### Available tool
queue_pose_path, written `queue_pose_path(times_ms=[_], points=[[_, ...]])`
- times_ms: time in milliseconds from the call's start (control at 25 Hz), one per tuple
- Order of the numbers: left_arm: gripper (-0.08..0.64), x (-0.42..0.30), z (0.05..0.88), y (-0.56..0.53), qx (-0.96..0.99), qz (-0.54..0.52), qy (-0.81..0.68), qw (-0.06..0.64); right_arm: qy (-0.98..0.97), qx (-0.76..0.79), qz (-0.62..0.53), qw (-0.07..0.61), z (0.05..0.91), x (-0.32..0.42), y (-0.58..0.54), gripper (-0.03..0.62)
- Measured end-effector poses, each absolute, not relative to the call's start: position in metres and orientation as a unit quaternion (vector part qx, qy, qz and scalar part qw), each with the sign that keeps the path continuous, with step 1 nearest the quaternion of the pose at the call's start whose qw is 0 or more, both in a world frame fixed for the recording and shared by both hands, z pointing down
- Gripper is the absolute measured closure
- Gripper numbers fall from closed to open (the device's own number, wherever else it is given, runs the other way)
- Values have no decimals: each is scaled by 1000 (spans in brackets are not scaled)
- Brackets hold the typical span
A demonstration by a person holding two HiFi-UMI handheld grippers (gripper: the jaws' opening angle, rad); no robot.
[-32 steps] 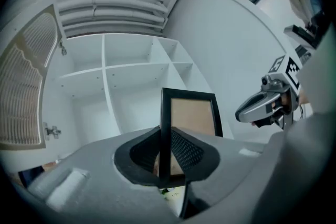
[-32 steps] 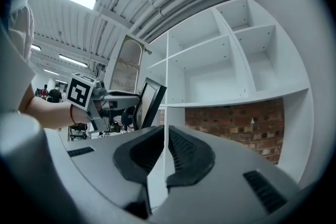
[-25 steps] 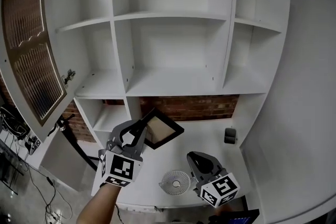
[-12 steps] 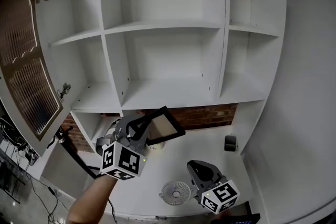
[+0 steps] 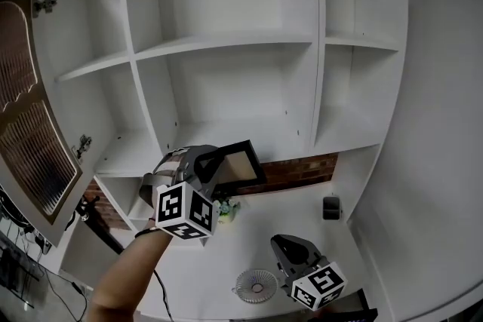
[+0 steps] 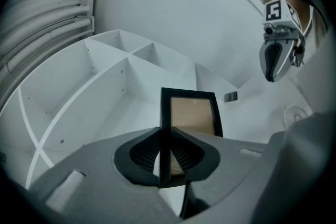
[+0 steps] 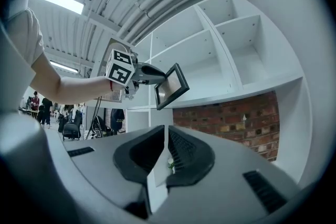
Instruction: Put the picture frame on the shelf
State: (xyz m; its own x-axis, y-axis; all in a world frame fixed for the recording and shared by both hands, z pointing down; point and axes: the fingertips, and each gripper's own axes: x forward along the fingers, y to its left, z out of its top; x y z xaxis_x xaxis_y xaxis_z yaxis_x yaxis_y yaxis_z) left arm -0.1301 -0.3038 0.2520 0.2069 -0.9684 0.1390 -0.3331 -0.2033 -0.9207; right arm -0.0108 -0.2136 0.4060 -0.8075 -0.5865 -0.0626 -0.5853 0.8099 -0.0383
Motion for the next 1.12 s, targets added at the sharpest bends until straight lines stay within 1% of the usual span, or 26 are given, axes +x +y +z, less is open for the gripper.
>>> queue_pose_path(times_ms=[280,440,760,1120], points=[[491,-124,244,-338,-644,-438,454,433,945,-324,-10,40,403,-13,-228,572],[491,-121,242,-356,-635,-455,435,448,945,-325,3,30,403,-22,-240,572],[491,-120,238,-389,-628,-482,408,454,945,-326,1,25,408,-38,-260,572],[491,-132,226,-419,-614,-491,413,459,942,-335,-5,26,410,-45,-272,572]])
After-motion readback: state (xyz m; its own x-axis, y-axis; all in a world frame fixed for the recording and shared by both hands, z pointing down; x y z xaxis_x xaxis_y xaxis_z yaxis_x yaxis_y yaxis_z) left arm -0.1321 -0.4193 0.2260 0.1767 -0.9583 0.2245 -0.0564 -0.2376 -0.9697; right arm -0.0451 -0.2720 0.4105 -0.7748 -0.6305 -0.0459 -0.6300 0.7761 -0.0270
